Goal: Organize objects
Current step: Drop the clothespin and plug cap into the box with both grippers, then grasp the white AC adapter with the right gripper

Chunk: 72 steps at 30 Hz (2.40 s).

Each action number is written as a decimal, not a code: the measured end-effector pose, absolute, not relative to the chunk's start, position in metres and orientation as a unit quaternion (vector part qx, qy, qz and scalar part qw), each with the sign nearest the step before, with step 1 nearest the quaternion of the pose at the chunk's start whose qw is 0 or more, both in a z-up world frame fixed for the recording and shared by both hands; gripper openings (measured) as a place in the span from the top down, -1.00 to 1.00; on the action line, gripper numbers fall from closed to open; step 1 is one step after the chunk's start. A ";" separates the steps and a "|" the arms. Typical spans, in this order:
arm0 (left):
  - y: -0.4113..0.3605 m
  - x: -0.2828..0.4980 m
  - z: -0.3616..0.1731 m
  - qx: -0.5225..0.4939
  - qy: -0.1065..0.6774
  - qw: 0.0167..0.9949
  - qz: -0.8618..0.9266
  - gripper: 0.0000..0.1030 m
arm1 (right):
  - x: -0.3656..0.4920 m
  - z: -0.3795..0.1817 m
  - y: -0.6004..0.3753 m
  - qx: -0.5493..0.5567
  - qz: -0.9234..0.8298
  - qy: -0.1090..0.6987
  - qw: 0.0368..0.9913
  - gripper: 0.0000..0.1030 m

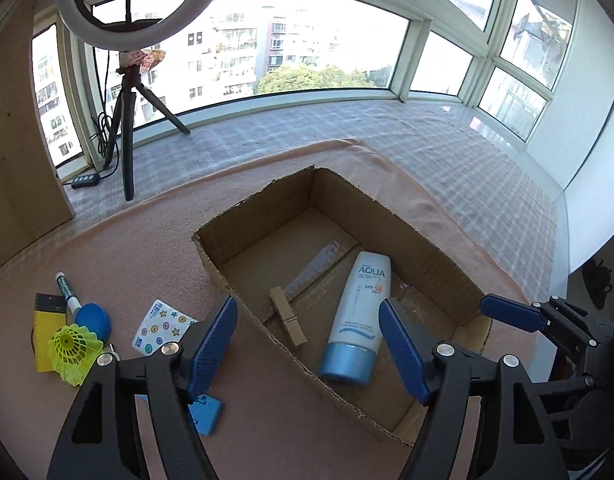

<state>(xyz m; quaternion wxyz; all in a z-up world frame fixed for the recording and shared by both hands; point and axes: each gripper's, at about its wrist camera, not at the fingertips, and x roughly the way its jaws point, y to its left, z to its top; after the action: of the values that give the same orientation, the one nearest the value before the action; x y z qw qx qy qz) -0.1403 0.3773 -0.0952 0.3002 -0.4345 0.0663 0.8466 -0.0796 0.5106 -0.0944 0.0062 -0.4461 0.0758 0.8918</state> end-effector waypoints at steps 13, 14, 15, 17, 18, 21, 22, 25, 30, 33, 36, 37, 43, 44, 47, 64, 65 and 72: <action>0.293 -0.138 -0.094 -0.441 0.034 0.253 0.860 -0.48 | -0.084 -0.091 0.485 -0.444 0.890 0.099 -0.030 -0.23; 0.284 -0.137 -0.096 -0.443 0.032 0.245 0.862 -0.48 | -0.084 -0.090 0.481 -0.444 0.890 0.102 -0.037 -0.23; 0.274 -0.136 -0.098 -0.446 0.029 0.238 0.862 -0.48 | -0.084 -0.089 0.477 -0.443 0.889 0.105 -0.046 -0.23; 0.255 -0.133 -0.103 -0.453 0.019 0.227 0.862 -0.48 | -0.085 -0.088 0.467 -0.441 0.889 0.107 -0.065 -0.23; 0.246 -0.131 -0.105 -0.456 0.017 0.221 0.862 -0.48 | -0.086 -0.087 0.461 -0.441 0.888 0.106 -0.074 -0.23; 0.218 -0.127 -0.114 -0.466 0.010 0.199 0.862 -0.48 | -0.088 -0.086 0.440 -0.442 0.886 0.098 -0.099 -0.23; 0.210 -0.125 -0.116 -0.468 0.007 0.192 0.863 -0.48 | -0.089 -0.087 0.433 -0.442 0.885 0.096 -0.106 -0.23; 0.186 -0.119 -0.121 -0.472 0.001 0.176 0.864 -0.48 | -0.095 -0.090 0.416 -0.449 0.879 0.100 -0.129 -0.23; 0.155 -0.114 -0.137 -0.489 -0.007 0.155 0.859 -0.48 | -0.107 -0.098 0.389 -0.461 0.866 0.104 -0.163 -0.23; 0.143 -0.112 -0.146 -0.497 -0.013 0.149 0.855 -0.48 | -0.117 -0.105 0.372 -0.473 0.856 0.106 -0.183 -0.23; 0.138 -0.112 -0.154 -0.504 -0.016 0.147 0.851 -0.48 | -0.129 -0.114 0.355 -0.488 0.843 0.108 -0.201 -0.23; 0.137 -0.112 -0.157 -0.505 -0.019 0.150 0.850 -0.48 | -0.132 -0.117 0.349 -0.492 0.839 0.108 -0.207 -0.23; 0.134 -0.115 -0.172 -0.522 -0.044 0.164 0.836 -0.47 | -0.151 -0.135 0.316 -0.519 0.815 0.096 -0.239 -0.18; 0.133 -0.116 -0.173 -0.523 -0.048 0.165 0.835 -0.47 | -0.155 -0.139 0.312 -0.525 0.809 0.097 -0.245 -0.15; 0.133 -0.119 -0.178 -0.526 -0.068 0.172 0.830 -0.46 | -0.164 -0.150 0.301 -0.543 0.792 0.101 -0.259 -0.03; 0.138 -0.132 -0.198 -0.542 -0.120 0.202 0.807 0.14 | -0.195 -0.192 0.276 -0.604 0.736 0.121 -0.282 0.33; 0.138 -0.132 -0.198 -0.542 -0.123 0.204 0.806 0.19 | -0.196 -0.192 0.276 -0.604 0.735 0.123 -0.282 0.33; 0.139 -0.130 -0.198 -0.542 -0.116 0.207 0.806 0.32 | -0.196 -0.193 0.279 -0.605 0.734 0.131 -0.280 0.34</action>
<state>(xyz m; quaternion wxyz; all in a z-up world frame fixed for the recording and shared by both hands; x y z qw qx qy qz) -0.1301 0.1393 -0.1975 0.2074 -0.5423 -0.1159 0.8059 -0.1959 0.2791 -0.1926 -0.2798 -0.6048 0.1313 0.7340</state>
